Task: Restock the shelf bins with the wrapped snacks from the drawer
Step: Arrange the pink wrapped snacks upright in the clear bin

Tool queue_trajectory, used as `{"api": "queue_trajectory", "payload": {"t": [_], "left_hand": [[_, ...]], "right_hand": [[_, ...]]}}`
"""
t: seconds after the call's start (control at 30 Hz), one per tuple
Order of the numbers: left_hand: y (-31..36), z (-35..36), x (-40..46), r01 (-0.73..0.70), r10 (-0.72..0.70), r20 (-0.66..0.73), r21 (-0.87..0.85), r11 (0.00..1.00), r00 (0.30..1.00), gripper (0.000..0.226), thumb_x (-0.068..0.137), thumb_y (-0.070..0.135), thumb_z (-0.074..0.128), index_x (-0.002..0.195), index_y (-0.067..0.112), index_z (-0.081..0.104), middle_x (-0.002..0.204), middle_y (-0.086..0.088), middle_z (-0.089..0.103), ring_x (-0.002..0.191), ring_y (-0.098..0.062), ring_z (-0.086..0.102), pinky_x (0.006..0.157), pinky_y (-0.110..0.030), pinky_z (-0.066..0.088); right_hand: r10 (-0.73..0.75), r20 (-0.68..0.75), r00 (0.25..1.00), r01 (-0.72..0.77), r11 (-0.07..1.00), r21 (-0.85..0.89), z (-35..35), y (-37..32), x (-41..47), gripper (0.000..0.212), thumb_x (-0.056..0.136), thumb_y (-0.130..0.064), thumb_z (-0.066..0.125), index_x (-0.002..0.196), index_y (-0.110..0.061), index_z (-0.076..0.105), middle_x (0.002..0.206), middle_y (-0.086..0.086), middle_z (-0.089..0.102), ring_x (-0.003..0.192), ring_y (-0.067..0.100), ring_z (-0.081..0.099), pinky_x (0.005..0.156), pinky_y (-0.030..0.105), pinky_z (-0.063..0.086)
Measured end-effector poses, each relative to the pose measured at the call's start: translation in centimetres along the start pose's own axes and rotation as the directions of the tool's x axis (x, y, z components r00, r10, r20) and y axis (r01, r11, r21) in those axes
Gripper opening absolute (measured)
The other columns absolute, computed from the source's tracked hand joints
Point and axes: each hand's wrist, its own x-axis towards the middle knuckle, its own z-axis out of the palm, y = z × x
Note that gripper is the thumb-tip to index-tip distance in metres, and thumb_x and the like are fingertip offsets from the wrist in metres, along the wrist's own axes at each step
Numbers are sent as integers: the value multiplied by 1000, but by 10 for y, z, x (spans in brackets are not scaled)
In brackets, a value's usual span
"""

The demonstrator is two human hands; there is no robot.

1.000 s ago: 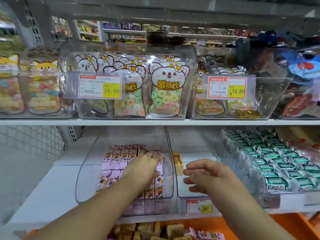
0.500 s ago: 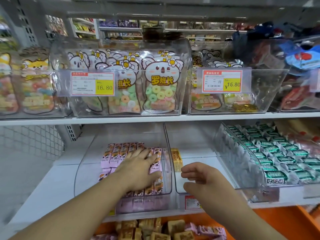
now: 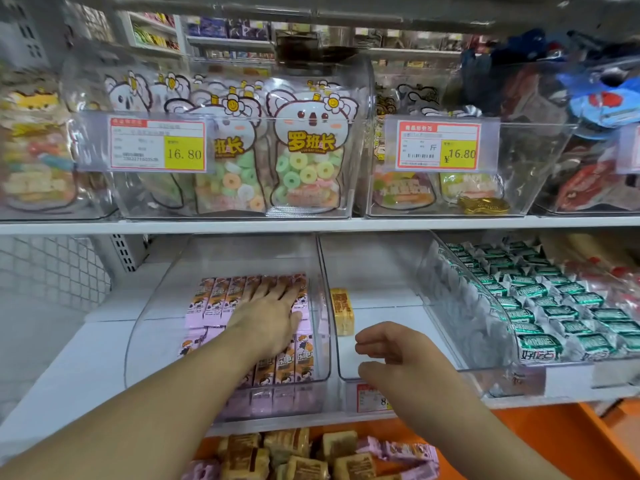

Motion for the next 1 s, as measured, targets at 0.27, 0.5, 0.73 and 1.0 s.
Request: {"api": "queue_trajectory", "payload": {"t": [0.27,0.5,0.73,1.0], "left_hand": [[-3,-8,-23,20,-18,19,-162,987,1000,63,107,59,19,165,39,3,175,5,3,160,-31,-4,130,-50,-2],[9,-27,-131,-41,10,-103,-311,949,995,59,108,59,20,164,44,14,172,16,1,161,-16,-5,128,-45,2],[34,40,-242,-254,107,-335,-431,866,936,50,105,45,40,149,24,54,160,7,43,148,-16,37,122,-40,32],[55,138,-266,-104,189,210,-357,928,959,73,101,63,38,160,20,36,170,0,22,156,-26,22,125,-42,23]], "right_hand": [[-66,-21,998,65,997,-33,-4,3,-6,30,93,-13,67,110,-38,66,118,-21,67,114,-5,58,81,12,43],[-126,-36,991,127,992,12,-11,-6,-46,25,90,-7,69,95,-30,74,97,-8,73,92,10,69,77,30,57],[-135,235,963,186,961,-207,19,31,-99,22,92,-7,67,95,-27,74,87,-13,71,72,-3,62,66,17,47],[86,403,911,145,849,-508,68,125,-87,50,97,-12,59,145,-25,57,142,3,62,106,20,68,75,24,54]]}}
